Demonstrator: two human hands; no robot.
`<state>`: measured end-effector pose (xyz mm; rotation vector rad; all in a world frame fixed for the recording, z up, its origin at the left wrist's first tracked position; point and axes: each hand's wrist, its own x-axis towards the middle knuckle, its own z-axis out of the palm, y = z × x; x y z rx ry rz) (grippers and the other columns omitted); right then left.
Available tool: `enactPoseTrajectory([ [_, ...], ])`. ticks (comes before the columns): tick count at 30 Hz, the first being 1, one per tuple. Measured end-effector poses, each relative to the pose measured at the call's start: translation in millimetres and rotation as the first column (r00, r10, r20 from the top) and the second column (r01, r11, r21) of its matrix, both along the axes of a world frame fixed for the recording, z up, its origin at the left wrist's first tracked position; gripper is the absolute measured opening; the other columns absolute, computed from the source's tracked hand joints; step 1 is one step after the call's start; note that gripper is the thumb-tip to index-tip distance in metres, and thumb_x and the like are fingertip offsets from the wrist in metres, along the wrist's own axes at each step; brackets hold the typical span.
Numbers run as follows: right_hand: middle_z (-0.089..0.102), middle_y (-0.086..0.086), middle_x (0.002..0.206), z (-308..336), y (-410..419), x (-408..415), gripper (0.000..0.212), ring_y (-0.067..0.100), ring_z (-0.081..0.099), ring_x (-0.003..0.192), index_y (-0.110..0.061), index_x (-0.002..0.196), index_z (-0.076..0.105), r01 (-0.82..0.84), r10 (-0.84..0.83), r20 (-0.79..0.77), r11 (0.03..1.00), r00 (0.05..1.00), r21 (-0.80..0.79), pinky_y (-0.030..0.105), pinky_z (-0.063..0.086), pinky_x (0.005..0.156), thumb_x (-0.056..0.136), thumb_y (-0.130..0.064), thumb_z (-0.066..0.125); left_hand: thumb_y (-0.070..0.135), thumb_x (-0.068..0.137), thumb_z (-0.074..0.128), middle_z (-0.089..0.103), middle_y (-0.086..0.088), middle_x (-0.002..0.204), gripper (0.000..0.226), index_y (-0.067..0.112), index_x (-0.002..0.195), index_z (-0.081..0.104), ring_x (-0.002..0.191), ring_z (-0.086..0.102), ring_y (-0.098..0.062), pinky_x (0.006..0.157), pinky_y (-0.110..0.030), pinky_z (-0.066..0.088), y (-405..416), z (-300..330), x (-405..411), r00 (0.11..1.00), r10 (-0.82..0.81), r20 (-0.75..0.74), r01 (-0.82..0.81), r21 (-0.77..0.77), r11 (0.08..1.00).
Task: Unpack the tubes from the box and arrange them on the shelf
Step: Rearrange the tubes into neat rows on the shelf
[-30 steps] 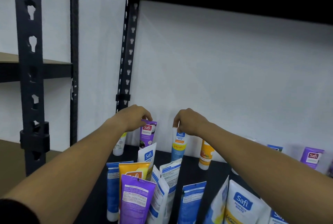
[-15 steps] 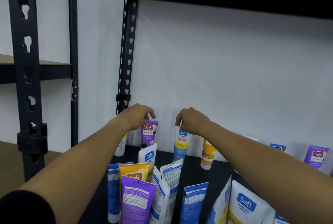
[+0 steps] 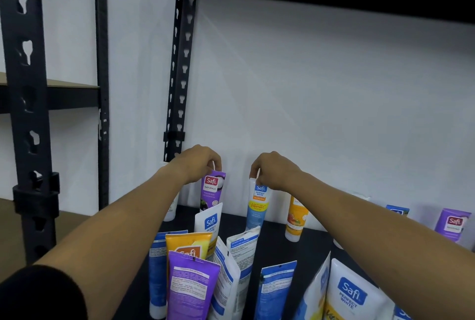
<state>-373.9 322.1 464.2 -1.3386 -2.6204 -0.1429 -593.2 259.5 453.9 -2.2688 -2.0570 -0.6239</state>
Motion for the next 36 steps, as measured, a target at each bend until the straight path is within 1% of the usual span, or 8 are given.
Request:
enactPoseTrajectory([
  [5,0.065,0.002,0.116,-1.1,0.4,1.1,0.023,0.018,0.064,0.097,-0.019,0.111,0.072,-0.003,0.003,-0.012,1.0,1.0,0.005,0.032,0.058,0.083,0.088,-0.013,0.072,0.013,0.094,0.061,0.069,0.002,0.099,0.014,0.023,0.1,0.07,0.092,0.065,-0.015,0.081,-0.038,0.058,-0.4,-1.0,-1.4,1.0,0.005,-0.01,-0.005,0.009,1.0],
  [11,0.061,0.001,0.118,-0.8,0.5,3.9,0.025,0.017,0.062,0.099,-0.021,0.112,0.07,-0.025,0.025,-0.025,1.0,0.999,-0.009,0.033,0.058,0.083,0.088,-0.016,0.072,0.017,0.094,0.061,0.07,0.003,0.104,0.016,0.026,0.104,0.071,0.093,0.065,-0.014,0.081,-0.039,0.059,-4.0,-3.2,-2.0,1.0,0.015,-0.018,-0.014,0.019,1.0],
  [16,0.063,0.0,0.114,8.3,0.5,17.5,0.026,0.016,0.063,0.096,-0.026,0.113,0.068,-0.033,0.032,-0.072,0.999,0.997,-0.015,0.037,0.056,0.088,0.088,-0.018,0.069,0.017,0.096,0.06,0.068,0.002,0.116,0.029,0.027,0.124,0.063,0.103,0.062,-0.015,0.086,-0.039,0.057,-9.5,-2.0,1.6,0.999,0.029,-0.028,-0.028,0.02,0.999],
  [19,0.063,0.0,0.109,17.6,-0.6,39.9,0.026,0.018,0.062,0.097,-0.026,0.115,0.067,0.012,-0.013,-0.075,1.0,0.997,-0.012,0.037,0.054,0.09,0.09,-0.018,0.066,0.021,0.095,0.061,0.065,0.002,0.124,0.032,0.029,0.127,0.061,0.109,0.06,-0.016,0.088,-0.037,0.055,-14.5,0.8,8.3,0.999,0.029,-0.036,-0.027,0.057,0.998],
  [22,0.064,0.001,0.112,19.7,-0.3,67.6,0.027,0.019,0.063,0.098,-0.027,0.116,0.066,0.096,-0.095,-0.037,0.995,0.995,0.03,0.037,0.054,0.088,0.091,-0.019,0.065,0.025,0.095,0.06,0.063,0.003,0.128,0.03,0.03,0.125,0.061,0.111,0.059,-0.016,0.087,-0.033,0.052,-19.0,3.3,19.9,0.997,0.017,-0.075,-0.01,0.097,0.995],
  [26,0.064,0.001,0.118,11.6,-2.1,93.3,0.03,0.019,0.063,0.1,-0.026,0.119,0.064,0.173,-0.174,0.019,0.984,0.985,0.035,0.034,0.055,0.087,0.09,-0.022,0.067,0.025,0.097,0.058,0.063,0.002,0.126,0.027,0.029,0.123,0.063,0.11,0.059,-0.015,0.088,-0.03,0.048,-19.7,6.6,41.6,0.993,-0.027,-0.115,0.038,0.101,0.994],
  [32,0.064,0.001,0.119,1.2,2.6,103.2,0.028,0.017,0.063,0.1,-0.023,0.118,0.065,0.142,-0.142,0.035,0.99,0.989,0.0,0.032,0.055,0.087,0.091,-0.024,0.069,0.027,0.095,0.061,0.066,0.006,0.114,0.024,0.031,0.119,0.063,0.099,0.061,-0.012,0.085,-0.03,0.049,-10.0,23.6,68.6,0.985,-0.082,-0.155,0.086,0.018,0.996],
  [36,0.067,0.001,0.114,-3.5,8.0,104.2,0.021,0.016,0.064,0.095,-0.021,0.112,0.068,0.124,-0.125,0.022,0.992,0.992,0.007,0.03,0.055,0.083,0.091,-0.016,0.068,0.027,0.095,0.062,0.065,0.006,0.112,0.025,0.03,0.119,0.063,0.098,0.061,-0.011,0.082,-0.026,0.047,-2.3,27.4,80.5,0.982,-0.104,-0.156,0.101,-0.027,0.995],
])
